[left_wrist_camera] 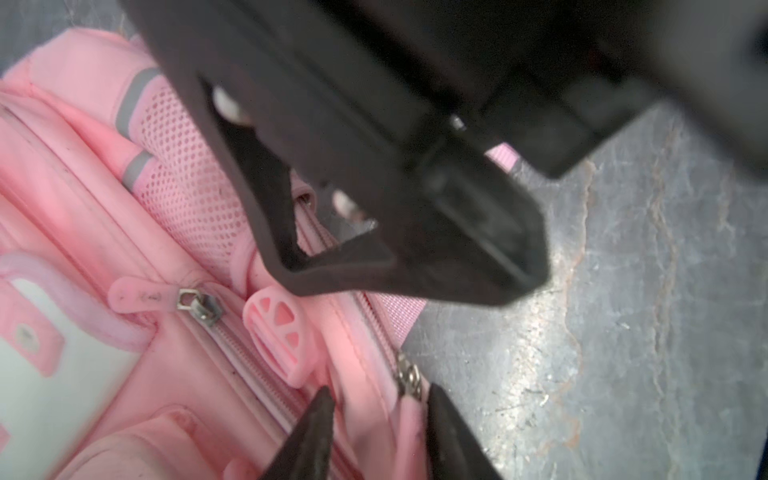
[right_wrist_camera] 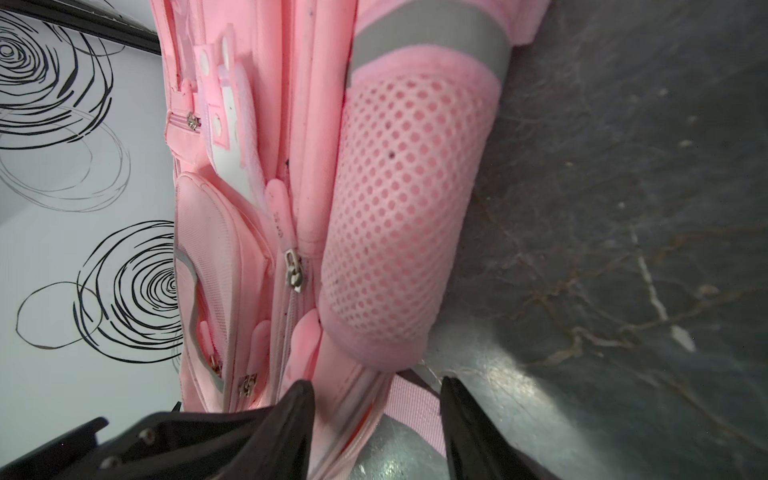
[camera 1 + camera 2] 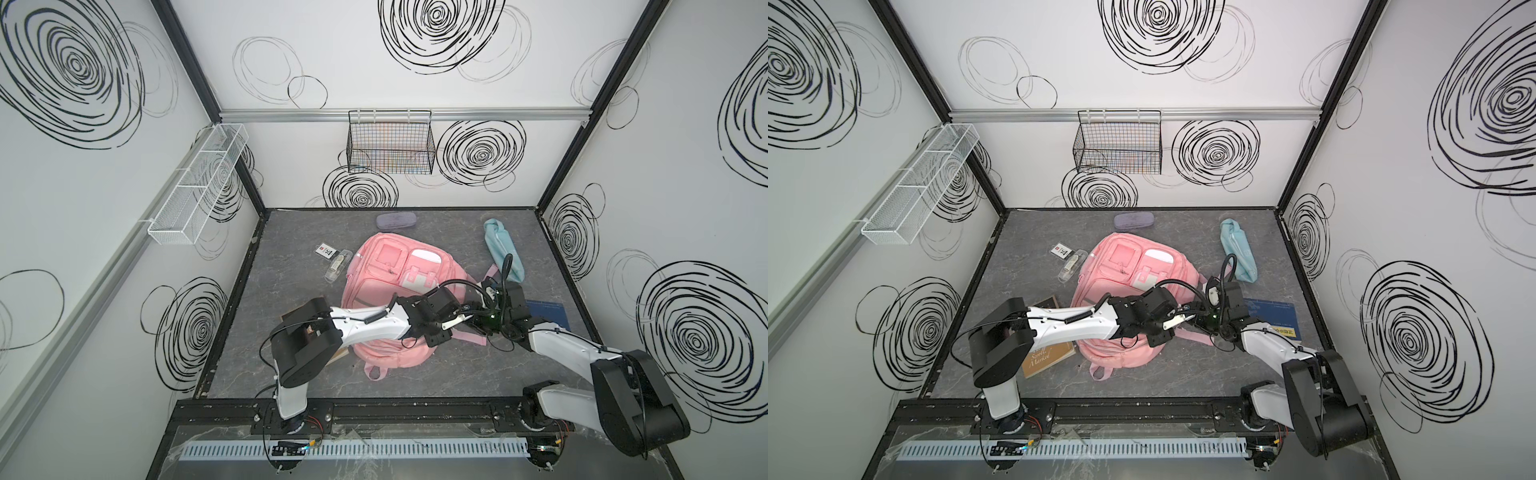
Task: Pack the student bag
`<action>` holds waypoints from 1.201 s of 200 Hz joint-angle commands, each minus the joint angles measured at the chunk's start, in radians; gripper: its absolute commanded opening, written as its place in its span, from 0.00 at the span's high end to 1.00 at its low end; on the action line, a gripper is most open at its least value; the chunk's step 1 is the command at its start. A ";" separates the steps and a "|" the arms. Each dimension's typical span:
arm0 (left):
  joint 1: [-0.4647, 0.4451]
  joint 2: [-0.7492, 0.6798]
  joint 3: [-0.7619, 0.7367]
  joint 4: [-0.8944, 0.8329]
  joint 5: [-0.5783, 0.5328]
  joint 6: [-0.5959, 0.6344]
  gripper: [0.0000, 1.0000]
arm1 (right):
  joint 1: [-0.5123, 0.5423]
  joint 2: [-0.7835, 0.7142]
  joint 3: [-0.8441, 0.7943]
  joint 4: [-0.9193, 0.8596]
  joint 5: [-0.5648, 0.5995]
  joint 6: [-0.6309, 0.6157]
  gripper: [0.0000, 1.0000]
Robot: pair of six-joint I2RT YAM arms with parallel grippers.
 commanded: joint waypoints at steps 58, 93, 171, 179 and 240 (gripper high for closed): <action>-0.010 -0.059 -0.026 0.048 0.016 0.011 0.57 | 0.034 0.036 0.031 0.052 -0.006 0.031 0.47; -0.011 -0.056 -0.025 0.049 0.057 0.003 0.60 | 0.037 0.034 0.032 0.048 -0.005 0.030 0.47; -0.020 -0.031 -0.017 0.031 0.052 0.006 0.61 | 0.037 0.035 0.035 0.049 -0.006 0.032 0.47; -0.025 -0.031 -0.018 0.031 0.038 0.012 0.60 | 0.036 0.036 0.033 0.049 -0.006 0.031 0.47; -0.074 -0.111 -0.055 0.095 -0.041 -0.056 0.60 | 0.037 0.038 0.023 0.063 -0.037 0.038 0.49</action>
